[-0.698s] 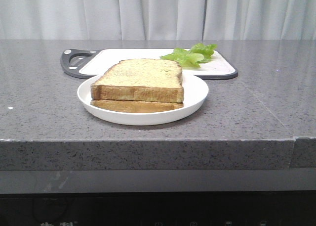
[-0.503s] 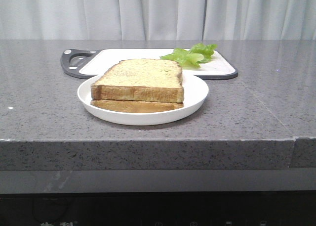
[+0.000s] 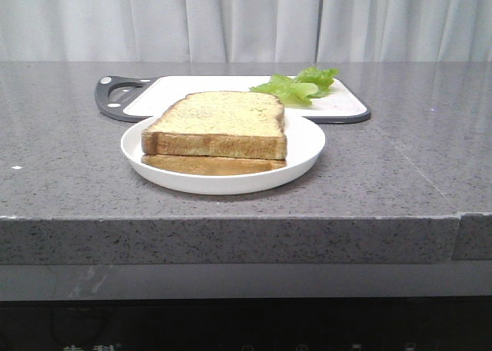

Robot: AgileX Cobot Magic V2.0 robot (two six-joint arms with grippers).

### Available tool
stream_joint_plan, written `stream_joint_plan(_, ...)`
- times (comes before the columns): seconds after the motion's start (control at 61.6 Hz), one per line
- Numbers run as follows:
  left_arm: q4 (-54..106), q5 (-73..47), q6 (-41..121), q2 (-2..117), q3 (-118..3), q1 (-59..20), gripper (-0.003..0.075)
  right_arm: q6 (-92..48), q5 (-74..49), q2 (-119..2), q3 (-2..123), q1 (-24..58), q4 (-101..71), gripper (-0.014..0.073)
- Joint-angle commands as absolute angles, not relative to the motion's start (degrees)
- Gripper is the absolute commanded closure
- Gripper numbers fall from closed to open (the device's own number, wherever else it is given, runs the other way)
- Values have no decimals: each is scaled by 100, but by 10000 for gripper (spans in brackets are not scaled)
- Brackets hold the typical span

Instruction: Left arm grabs bread, right arm adds lettuce

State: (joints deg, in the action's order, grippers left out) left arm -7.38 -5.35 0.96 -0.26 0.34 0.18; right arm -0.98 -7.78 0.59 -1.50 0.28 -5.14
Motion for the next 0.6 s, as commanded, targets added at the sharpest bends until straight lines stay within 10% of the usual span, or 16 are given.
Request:
stream_joint_plan(0.0, -505, 0, 95, -126, 60, 6, 741, -115, -274, 178, -134, 13, -509, 661)
stream_joint_plan(0.584, 323, -1328, 95, 452, -2232, 6, 741, -115, -1578, -328, 2269, 13, -376, 661)
